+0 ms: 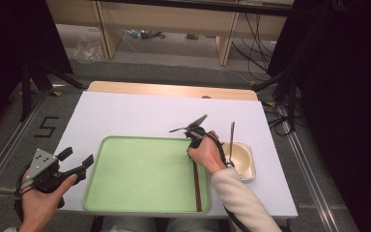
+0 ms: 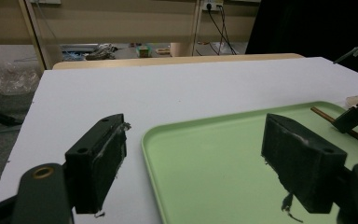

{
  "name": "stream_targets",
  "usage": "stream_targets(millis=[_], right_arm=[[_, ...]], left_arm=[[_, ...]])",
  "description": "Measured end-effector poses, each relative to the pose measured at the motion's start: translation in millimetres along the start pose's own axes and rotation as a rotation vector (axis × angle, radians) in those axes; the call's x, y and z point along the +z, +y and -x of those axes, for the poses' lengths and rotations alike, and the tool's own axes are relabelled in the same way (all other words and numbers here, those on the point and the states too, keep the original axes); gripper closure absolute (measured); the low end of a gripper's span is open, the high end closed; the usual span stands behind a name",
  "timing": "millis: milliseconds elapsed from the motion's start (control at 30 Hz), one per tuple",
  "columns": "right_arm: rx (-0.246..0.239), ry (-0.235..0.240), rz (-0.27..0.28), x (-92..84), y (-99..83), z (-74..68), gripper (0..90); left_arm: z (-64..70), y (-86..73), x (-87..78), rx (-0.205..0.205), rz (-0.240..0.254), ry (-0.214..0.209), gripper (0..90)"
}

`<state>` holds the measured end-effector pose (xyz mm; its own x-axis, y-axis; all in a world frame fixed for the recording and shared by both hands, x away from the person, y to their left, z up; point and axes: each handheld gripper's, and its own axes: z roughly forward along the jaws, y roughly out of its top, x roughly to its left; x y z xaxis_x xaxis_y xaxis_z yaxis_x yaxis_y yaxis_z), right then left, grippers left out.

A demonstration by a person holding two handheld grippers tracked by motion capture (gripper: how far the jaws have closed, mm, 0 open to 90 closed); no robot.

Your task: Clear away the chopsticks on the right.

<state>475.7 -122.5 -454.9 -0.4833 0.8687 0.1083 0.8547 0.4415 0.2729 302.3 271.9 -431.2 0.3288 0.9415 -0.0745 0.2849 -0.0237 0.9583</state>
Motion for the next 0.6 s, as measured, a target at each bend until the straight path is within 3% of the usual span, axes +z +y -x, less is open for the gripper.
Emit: stream_targets(millis=[167,233,300,333,367,400,433,600], right_arm=[[0.037,-0.006,-0.005,0.5,-0.4,-1.1,90.0],[0.02,-0.011,-0.005,-0.1,-0.6,1.4,90.0],[0.044,-0.02,-0.005,0.0,-0.8,0.7,90.0],[-0.002,-0.022,0.015,0.2,-0.7,4.0,90.0],[0.021,-0.026,-0.003,-1.1,-0.6,3.0,90.0],[0.005,-0.015,0.002,0.4,-0.5,6.0,90.0],[0.031,-0.01,0.002,-0.4,-1.0,4.3,90.0],[0.035,-0.014,0.017,0.2,-1.1,4.3,90.0]], left_arm=[[0.0,-0.2,0.0,-0.002,-0.001,0.001,21.5],[-0.1,0.0,0.0,0.001,-0.001,0.001,21.5],[0.0,-0.1,0.0,0.002,-0.003,0.0,21.5],[0.0,-0.1,0.1,0.002,-0.004,0.0,21.5],[0.0,-0.1,0.1,0.003,-0.004,0.0,21.5],[-0.1,-0.1,0.1,0.003,-0.004,0.0,21.5],[-0.1,-0.1,0.1,0.002,-0.004,0.001,21.5],[0.0,-0.2,0.2,0.0,-0.004,0.0,21.5]])
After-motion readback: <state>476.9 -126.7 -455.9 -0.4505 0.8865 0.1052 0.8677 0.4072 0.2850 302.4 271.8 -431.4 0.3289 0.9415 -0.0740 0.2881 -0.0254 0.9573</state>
